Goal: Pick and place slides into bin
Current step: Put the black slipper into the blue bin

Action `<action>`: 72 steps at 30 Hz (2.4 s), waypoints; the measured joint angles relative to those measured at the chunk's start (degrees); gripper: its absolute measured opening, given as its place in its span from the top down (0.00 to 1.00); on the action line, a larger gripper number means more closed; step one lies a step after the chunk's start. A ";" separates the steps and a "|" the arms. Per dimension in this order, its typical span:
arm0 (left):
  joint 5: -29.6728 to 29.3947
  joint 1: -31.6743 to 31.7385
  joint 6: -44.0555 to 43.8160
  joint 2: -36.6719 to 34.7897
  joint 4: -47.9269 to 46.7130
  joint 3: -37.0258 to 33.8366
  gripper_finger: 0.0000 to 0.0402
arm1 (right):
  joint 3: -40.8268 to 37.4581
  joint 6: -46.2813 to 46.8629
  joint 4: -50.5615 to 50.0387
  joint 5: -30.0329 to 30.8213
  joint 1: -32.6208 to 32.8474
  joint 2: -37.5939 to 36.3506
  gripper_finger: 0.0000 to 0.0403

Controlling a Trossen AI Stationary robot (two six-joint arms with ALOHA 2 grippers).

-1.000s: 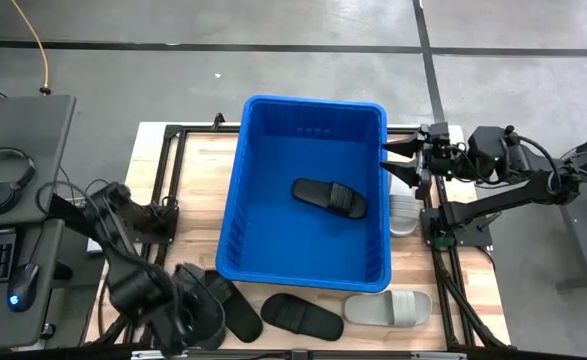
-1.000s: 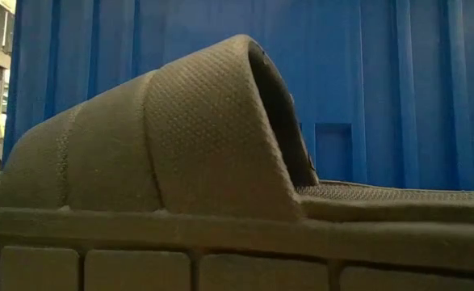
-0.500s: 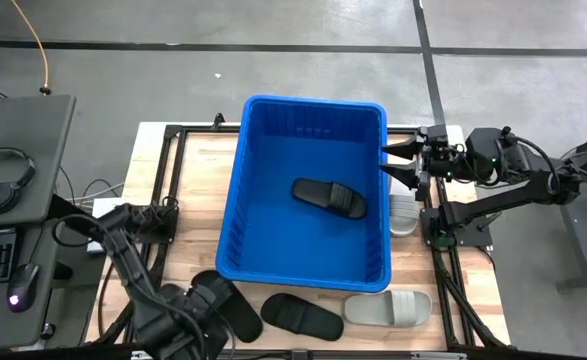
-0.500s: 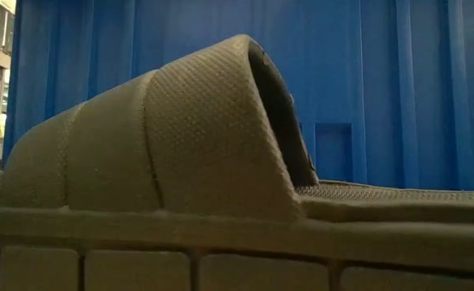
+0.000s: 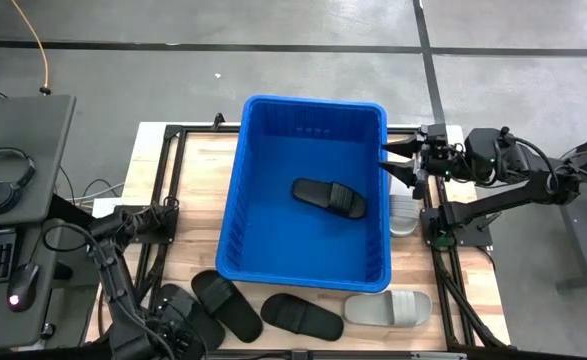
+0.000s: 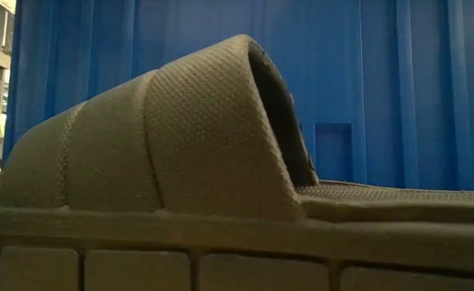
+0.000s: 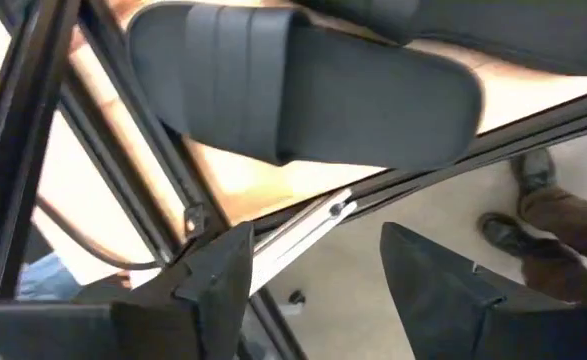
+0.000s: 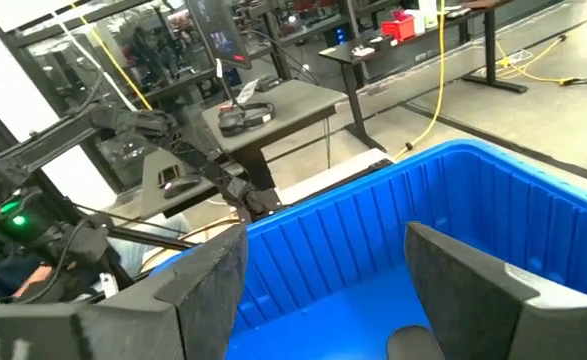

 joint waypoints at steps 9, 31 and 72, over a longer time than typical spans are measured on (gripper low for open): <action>-1.65 2.63 8.25 -0.03 4.99 -5.18 0.47 | 0.00 3.78 -0.11 0.41 0.00 1.08 0.35; 7.04 4.32 16.76 2.69 6.16 -13.01 0.61 | 0.00 6.73 -1.27 -1.81 0.00 4.12 0.35; 6.74 4.32 19.25 11.67 -0.04 -13.05 0.76 | 0.00 7.14 -3.25 -3.21 0.00 4.52 0.35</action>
